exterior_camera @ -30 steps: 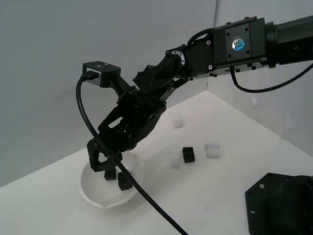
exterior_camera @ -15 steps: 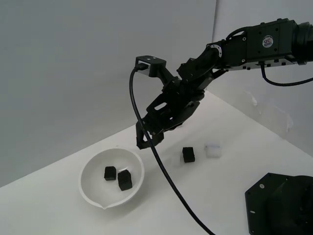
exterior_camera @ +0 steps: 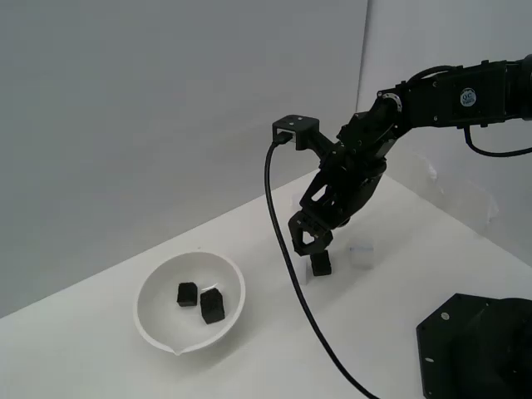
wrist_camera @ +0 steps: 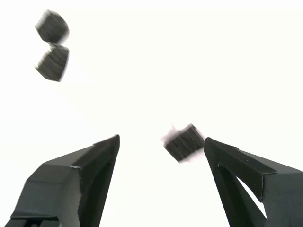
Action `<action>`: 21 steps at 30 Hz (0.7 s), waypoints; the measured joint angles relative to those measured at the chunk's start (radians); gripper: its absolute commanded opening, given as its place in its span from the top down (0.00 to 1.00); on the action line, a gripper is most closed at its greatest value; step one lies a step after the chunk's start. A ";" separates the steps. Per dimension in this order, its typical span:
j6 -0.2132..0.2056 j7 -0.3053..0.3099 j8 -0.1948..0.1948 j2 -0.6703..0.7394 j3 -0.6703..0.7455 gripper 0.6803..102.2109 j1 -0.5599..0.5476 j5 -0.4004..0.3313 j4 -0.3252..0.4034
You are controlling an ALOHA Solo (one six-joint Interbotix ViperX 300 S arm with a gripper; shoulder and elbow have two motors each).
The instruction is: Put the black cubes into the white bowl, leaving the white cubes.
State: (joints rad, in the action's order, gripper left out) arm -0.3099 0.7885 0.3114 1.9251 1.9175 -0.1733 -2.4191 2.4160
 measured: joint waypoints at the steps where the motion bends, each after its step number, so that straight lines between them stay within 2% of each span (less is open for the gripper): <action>1: 0.008 0.000 0.000 0.002 0.002 0.02 0.002 -0.002 0.002; 10: 0.078 0.000 0.000 0.003 0.005 0.02 -0.002 -0.052 0.052; 16: 0.127 -0.005 0.000 -0.009 -0.008 0.02 -0.002 -0.054 0.054; 21: 0.133 -0.023 0.018 -0.038 -0.040 0.02 0.000 -0.055 0.057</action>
State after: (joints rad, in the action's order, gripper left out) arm -0.1764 0.7655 0.3298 1.8868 1.8776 -0.1733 -2.4743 2.4728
